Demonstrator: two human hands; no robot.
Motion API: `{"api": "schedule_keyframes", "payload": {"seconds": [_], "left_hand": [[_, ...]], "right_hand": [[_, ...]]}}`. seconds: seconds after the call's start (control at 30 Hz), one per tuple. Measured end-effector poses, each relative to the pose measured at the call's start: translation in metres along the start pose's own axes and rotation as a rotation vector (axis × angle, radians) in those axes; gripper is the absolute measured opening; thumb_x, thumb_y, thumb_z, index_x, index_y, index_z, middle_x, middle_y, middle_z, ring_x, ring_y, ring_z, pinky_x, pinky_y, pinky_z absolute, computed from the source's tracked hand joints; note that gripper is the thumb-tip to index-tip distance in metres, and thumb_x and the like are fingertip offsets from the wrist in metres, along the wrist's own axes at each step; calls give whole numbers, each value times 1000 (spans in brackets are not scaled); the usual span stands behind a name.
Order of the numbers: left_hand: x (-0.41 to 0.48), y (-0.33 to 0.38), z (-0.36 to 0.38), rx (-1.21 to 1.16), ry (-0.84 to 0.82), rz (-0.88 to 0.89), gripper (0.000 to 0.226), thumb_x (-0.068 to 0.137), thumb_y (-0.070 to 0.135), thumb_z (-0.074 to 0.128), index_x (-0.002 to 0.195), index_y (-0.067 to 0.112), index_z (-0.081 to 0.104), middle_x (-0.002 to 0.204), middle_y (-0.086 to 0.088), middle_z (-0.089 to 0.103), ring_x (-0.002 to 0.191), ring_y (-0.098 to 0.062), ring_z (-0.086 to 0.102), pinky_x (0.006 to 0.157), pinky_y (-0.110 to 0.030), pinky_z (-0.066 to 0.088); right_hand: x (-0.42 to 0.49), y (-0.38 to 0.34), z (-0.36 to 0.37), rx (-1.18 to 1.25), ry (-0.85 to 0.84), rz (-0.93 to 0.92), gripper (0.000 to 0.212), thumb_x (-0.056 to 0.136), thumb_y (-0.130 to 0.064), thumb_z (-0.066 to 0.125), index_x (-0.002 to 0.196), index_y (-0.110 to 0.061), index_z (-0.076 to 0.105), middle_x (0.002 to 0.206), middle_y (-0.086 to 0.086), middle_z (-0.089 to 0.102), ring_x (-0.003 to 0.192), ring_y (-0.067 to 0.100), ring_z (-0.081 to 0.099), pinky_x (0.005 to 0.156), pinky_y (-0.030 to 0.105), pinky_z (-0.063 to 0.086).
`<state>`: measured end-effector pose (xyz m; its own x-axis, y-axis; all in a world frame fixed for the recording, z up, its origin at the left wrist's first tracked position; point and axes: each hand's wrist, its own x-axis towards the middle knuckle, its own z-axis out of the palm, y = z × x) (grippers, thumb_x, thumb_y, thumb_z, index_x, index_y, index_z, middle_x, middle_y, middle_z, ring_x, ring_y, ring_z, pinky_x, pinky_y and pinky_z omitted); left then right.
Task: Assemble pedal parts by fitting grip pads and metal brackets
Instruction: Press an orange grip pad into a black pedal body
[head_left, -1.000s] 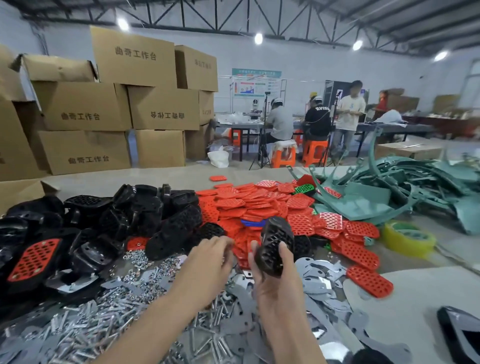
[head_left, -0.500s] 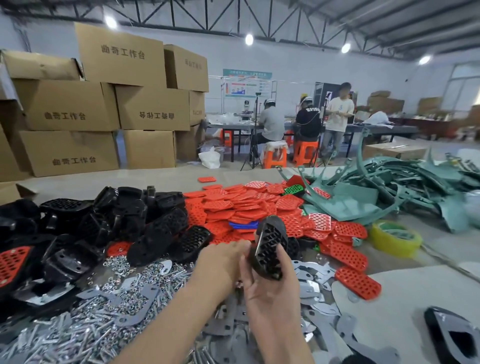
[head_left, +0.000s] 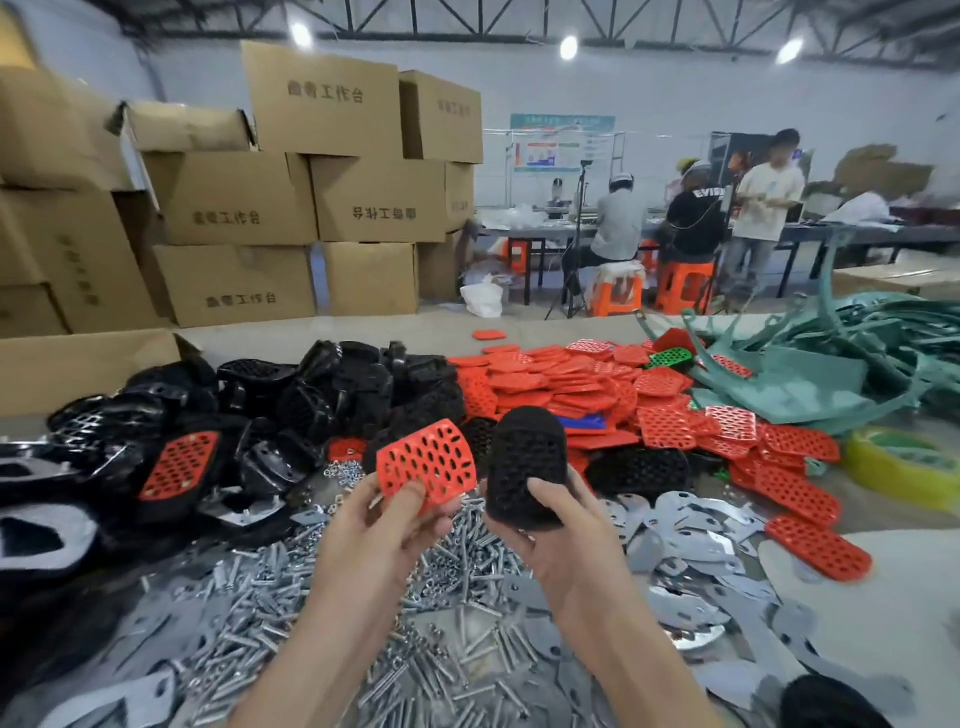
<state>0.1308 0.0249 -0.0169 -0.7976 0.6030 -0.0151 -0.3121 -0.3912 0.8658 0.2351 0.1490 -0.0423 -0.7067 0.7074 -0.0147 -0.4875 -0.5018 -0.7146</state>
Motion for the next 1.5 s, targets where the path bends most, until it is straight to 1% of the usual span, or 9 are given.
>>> {"api": "schedule_keyframes", "payload": {"seconds": [0.2,0.5,0.8,0.87,0.93,1.03,1.13,1.33,1.5], "left_hand": [[-1,3,-4,38,15,17,12,97,2,58,107,7,62,97,-18,77,81,-24,77,65,-25,61],[-2,-2,-9,230,-72,104,13,98,11,61,111,9,64,95,-9,78,86,-25,77,70,-24,60],[6,-7,-21,182,9,171,12,100,13,59,101,17,71,90,-8,77,77,-20,74,69,-25,60],[9,-7,-25,153,47,172,16,101,16,58,97,19,73,85,-7,74,71,-16,70,66,-24,58],[11,-7,-28,123,62,161,19,102,19,58,93,20,75,83,-7,72,69,-15,67,65,-24,57],[13,-6,-29,83,59,150,14,101,17,58,98,14,72,82,-9,71,68,-16,67,64,-24,58],[13,-7,-29,82,46,145,14,101,18,59,98,15,72,83,-9,71,69,-16,67,65,-25,58],[11,-7,-28,92,31,129,16,102,20,58,111,13,69,88,-9,73,72,-17,68,67,-27,59],[9,-1,-22,-28,4,41,14,98,2,57,112,0,61,101,-18,76,88,-24,76,71,-28,61]], "right_hand": [[3,5,1,-126,-28,-18,44,86,-12,68,131,-13,63,121,14,75,110,30,74,83,39,63],[5,10,3,-220,-109,-8,48,90,-19,63,136,-8,60,125,17,74,115,30,72,85,34,62],[3,6,4,-91,-90,33,52,84,-15,67,135,-6,62,125,19,73,108,31,75,79,40,64],[2,4,5,-71,-82,49,49,89,-24,63,136,-9,62,125,18,73,108,31,75,77,40,64],[2,3,6,-90,-83,58,45,102,-38,49,137,-13,62,127,16,73,112,31,73,80,39,63],[2,2,5,-82,-81,80,59,105,-55,33,138,-14,61,128,13,73,117,30,71,84,39,63],[2,1,5,-88,-83,107,65,105,-60,28,139,-16,60,131,11,72,121,27,69,87,40,63],[2,2,8,-111,-99,117,71,91,-66,39,138,-17,61,130,9,72,120,25,70,85,39,63],[3,6,7,-105,-65,125,62,98,-57,41,137,-14,61,128,11,73,116,25,72,82,40,64]]}}
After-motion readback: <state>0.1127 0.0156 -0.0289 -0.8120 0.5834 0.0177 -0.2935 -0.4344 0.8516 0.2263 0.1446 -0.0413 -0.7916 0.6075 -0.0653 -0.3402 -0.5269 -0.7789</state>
